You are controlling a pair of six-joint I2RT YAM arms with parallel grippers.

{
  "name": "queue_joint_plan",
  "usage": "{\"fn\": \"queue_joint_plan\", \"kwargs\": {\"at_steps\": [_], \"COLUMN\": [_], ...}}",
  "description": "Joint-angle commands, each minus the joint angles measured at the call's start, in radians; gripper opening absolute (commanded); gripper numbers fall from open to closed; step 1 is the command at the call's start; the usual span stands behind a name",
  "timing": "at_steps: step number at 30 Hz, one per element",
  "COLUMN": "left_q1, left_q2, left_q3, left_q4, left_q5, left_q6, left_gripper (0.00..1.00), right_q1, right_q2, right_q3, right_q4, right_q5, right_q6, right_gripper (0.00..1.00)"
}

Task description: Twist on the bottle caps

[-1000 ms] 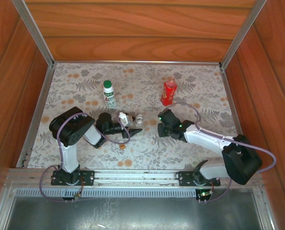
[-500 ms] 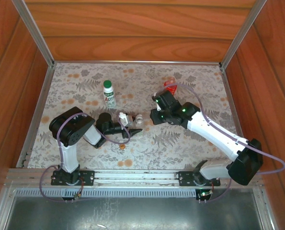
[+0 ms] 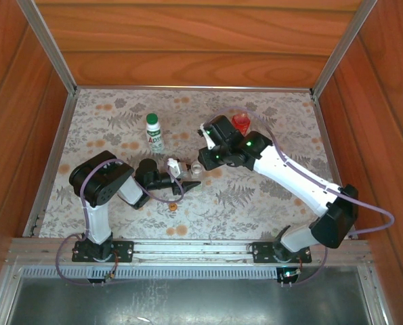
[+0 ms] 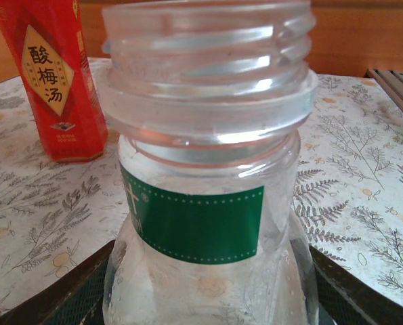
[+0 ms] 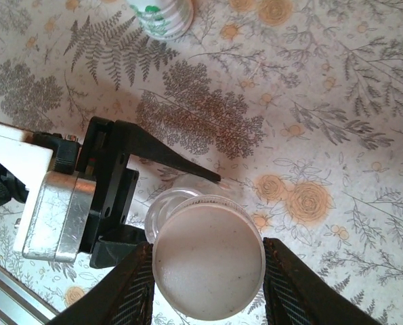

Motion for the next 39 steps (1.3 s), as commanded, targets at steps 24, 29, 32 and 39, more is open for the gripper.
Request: {"fn": "queue_joint_plan", "kwargs": {"at_steps": [24,29,32,39], "left_q1": [0.006,0.006,0.008,0.008], "left_q2": [0.008,0.011,0.011,0.012], "left_q3": [0.015,0.018,0.018,0.019], "left_q4": [0.018,0.018,0.018,0.017], "left_q5": [0.027,0.029,0.030,0.032], "left_q6": [-0.009,-0.014,-0.014,-0.013], "left_gripper": [0.62,0.62,0.62,0.62], "right_q1": [0.061,0.082,0.088,0.094], "right_q2": [0.136,0.124,0.116,0.131], "right_q3": [0.060,0.044,0.016,-0.014], "right_q4": [-0.043,-0.034,-0.018,-0.023], "right_q5": [-0.032,-0.018,-0.010,0.049], "right_q6": [-0.091,-0.139,-0.156,-0.163], "right_gripper": [0.41,0.42,0.42,0.43]}}
